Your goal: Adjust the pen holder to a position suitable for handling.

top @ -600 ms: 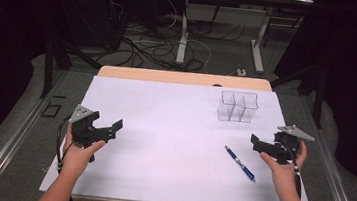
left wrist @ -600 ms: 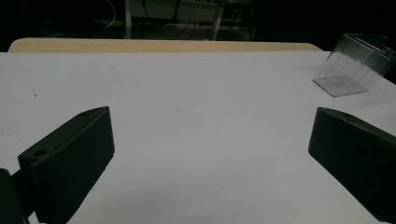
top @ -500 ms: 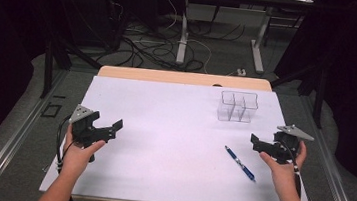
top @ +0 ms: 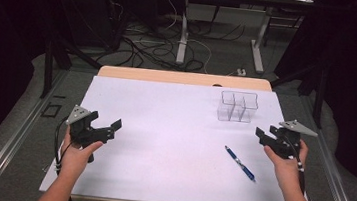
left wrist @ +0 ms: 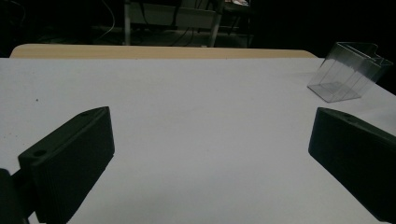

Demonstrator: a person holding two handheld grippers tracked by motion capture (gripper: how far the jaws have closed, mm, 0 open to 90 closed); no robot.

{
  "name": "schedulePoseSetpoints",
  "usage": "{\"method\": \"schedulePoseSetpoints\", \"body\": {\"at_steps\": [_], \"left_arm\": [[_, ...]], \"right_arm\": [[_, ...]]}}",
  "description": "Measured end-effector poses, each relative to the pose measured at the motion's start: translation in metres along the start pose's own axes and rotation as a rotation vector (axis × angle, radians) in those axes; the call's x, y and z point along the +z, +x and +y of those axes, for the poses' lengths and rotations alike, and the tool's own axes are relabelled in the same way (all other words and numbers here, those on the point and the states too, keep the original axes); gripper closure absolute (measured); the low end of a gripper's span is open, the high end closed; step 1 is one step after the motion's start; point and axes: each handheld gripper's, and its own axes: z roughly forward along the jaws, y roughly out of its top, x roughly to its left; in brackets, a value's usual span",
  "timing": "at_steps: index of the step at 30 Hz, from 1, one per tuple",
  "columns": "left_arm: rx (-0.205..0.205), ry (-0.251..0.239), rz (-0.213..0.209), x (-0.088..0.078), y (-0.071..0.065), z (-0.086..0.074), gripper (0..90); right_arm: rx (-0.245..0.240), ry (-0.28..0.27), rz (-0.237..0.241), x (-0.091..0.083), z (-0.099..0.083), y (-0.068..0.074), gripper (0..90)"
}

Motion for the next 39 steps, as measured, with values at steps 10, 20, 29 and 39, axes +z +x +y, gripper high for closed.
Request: {"method": "schedulePoseSetpoints", "body": {"at_steps": [10, 20, 29, 39], "left_arm": [[0.009, -0.014, 0.028, -0.003, 0.0, 0.0, 0.4], [-0.003, -0.009, 0.033, -0.005, 0.002, -0.001, 0.5], [-0.009, -0.013, 0.03, -0.004, 0.003, -0.001, 0.5], [-0.005, -0.004, 0.028, -0.004, 0.004, -0.002, 0.5]], "right_arm": [[-0.024, 0.023, 0.023, 0.007, 0.019, 0.002, 53.6], [-0.036, 0.024, 0.048, 0.02, 0.04, 0.001, 76.9], [-0.035, 0.056, 0.006, 0.035, 0.058, -0.014, 90.0], [-0.049, 0.092, -0.029, 0.059, 0.076, -0.019, 90.0]]}}
